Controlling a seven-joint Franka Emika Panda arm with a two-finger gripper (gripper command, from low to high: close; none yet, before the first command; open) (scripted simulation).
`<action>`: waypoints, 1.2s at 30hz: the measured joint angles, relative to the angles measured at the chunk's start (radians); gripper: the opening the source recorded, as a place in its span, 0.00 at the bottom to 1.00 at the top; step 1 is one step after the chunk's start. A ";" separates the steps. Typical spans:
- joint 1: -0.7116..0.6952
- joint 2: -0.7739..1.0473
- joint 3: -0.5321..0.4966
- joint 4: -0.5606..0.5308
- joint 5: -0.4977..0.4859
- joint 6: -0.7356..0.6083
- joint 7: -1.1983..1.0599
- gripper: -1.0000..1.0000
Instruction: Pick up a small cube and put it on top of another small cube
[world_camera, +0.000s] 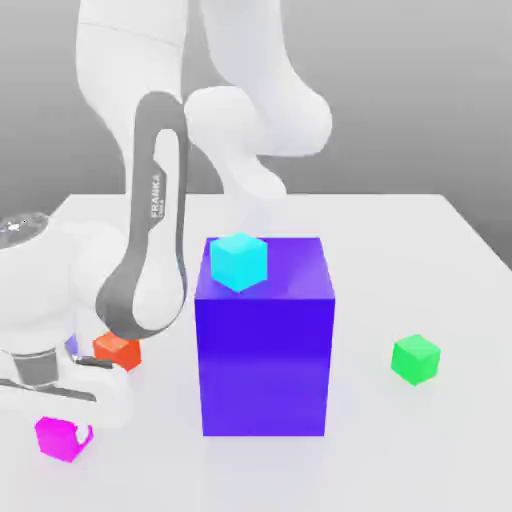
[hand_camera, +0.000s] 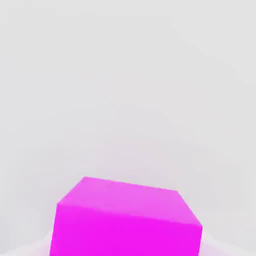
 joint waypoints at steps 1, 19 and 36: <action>0.014 -0.036 -0.020 -0.009 -0.029 -0.026 0.022 0.00; 0.456 -0.327 0.440 -0.171 0.048 -0.141 -0.250 0.00; 0.640 -0.369 0.660 -0.401 -0.284 0.059 -0.011 0.00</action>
